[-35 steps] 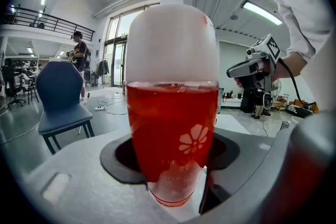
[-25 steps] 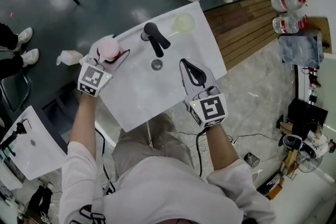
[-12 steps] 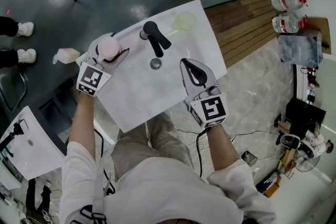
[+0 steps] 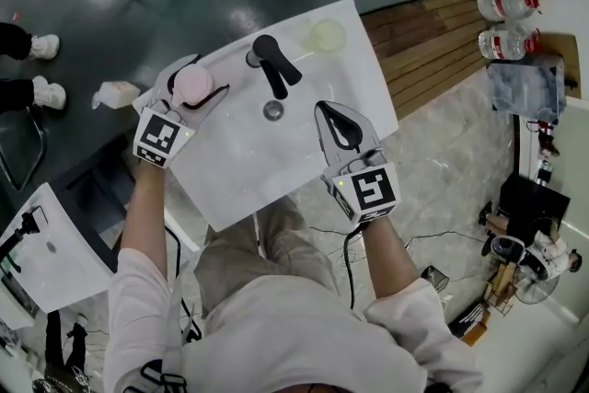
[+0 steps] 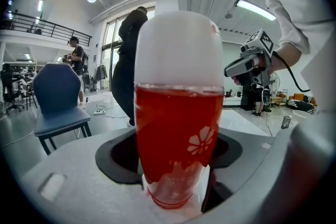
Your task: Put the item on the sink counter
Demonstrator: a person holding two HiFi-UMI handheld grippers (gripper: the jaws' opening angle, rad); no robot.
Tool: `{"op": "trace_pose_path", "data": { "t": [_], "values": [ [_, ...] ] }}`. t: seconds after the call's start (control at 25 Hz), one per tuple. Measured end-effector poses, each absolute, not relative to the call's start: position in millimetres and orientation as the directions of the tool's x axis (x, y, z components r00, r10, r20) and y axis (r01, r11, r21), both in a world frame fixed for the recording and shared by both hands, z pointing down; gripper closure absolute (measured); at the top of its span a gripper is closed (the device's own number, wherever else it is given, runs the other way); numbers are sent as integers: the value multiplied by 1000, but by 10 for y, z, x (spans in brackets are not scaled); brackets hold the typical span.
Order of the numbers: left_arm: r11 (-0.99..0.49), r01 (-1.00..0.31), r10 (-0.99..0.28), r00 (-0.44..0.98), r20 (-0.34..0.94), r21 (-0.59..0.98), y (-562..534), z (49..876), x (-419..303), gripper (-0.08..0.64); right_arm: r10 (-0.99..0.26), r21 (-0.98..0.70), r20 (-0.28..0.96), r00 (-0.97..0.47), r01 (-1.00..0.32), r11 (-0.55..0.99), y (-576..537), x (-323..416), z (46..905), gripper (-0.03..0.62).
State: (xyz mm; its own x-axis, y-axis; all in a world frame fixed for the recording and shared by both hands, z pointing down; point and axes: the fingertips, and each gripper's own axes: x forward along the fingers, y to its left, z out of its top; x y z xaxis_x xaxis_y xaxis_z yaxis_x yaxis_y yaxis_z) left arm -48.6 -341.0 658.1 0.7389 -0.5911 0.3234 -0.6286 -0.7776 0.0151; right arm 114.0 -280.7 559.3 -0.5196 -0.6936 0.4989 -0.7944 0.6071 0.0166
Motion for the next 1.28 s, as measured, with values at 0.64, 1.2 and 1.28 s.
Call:
{"op": "trace_pose_path", "data": {
  "t": [0.64,1.2,1.28],
  "values": [
    [-771,-636,-591,731,340,28,-3371,6546,-549,173,-695,27,481,-535,-783,621,-2775,1090,5489,588],
    [-742,-669,-629,711,315,28,-3094,6035,-828,184,-718,49,414,-559,-774,631,-2669,938,5032,588],
    [-744,-668,-629,712,312,25,-3036,5934,-862,187,-721,54,399,-567,-770,635,-2634,897,4936,588]
  ]
}}
